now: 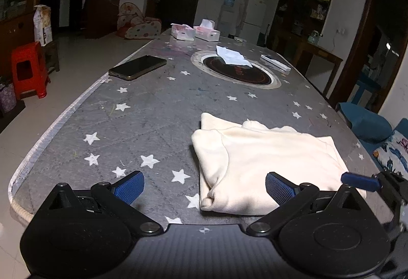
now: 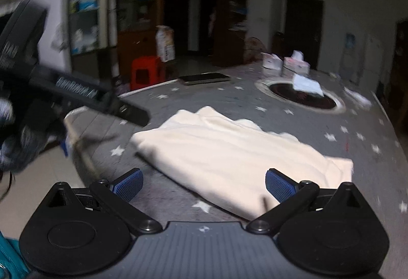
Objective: Fold clothes
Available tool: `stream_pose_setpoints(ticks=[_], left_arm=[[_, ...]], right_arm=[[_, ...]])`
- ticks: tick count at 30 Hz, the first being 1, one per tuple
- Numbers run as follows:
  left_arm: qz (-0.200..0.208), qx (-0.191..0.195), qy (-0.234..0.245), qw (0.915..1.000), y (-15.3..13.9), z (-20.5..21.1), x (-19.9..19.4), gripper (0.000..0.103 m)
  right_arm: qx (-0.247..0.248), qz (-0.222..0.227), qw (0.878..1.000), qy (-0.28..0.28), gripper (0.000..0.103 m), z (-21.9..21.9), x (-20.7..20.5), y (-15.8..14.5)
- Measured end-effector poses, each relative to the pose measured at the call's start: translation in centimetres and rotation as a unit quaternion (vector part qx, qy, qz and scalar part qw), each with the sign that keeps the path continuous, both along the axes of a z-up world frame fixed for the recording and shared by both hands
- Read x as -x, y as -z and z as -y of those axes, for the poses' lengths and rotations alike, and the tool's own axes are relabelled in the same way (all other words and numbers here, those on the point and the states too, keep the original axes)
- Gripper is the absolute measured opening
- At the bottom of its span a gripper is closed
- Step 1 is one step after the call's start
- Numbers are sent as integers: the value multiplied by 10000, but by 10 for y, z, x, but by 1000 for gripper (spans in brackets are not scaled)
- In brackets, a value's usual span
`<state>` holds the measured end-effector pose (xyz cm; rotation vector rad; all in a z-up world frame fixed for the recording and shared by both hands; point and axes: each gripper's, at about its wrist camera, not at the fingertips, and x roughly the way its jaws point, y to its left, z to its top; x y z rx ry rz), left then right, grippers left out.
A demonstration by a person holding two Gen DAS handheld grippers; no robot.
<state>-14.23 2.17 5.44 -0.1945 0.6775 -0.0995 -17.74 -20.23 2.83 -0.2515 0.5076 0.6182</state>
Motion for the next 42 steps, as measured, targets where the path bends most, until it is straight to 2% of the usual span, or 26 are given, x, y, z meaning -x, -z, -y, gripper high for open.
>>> stream_pose_setpoints(ticks=[4, 10, 11, 13, 15, 17, 19, 21, 22, 26, 32, 38, 41, 42], left_arm=[[-54, 243, -157, 9996, -3, -9, -2, 99], [-101, 620, -372, 9973, -8, -23, -4, 93], [-108, 714, -383, 9967, -8, -26, -5, 92], [-137, 890, -403, 9951, -8, -31, -7, 92], [-205, 1073, -391, 9932, -5, -35, -10, 92], [-274, 1200, -383, 9917, -2, -38, -15, 92], [-331, 1382, -356, 9892, 2, -41, -20, 92], [-392, 1563, -351, 9863, 5, -44, -24, 93], [-460, 1699, -340, 9838, 8, -45, -27, 94], [-666, 2058, -291, 9759, 17, -48, -38, 94], [-999, 2727, -321, 9564, 30, -48, -55, 94], [-1307, 3289, -360, 9346, 45, -41, -75, 90], [-1358, 3506, -380, 9258, 51, -40, -80, 74], [-1389, 3566, -384, 9231, 53, -39, -81, 64]], right_arm=[[525, 269, 9973, -446, 93, -26, 9, 0], [898, 354, 9914, -881, 79, -59, 3, 1], [971, 397, 9902, -918, 72, -65, 1, 2], [1088, 399, 9882, -998, 66, -75, -2, 3], [1252, 371, 9858, -1055, 52, -86, -7, 7], [1421, 367, 9833, -1077, 47, -96, -12, 11], [1538, 369, 9816, -1070, 38, -101, -15, 16], [1579, 362, 9817, -997, 25, -103, -19, 18], [1530, 335, 9829, -966, 22, -102, -21, 16], [1173, 263, 9892, -835, 17, -91, -28, 4], [693, 183, 9947, -734, 16, -73, -35, -13], [417, 80, 9959, -799, 15, -60, -38, -16], [271, -15, 9961, -841, 15, -54, -39, -15], [233, -64, 9960, -861, 15, -52, -39, -14]])
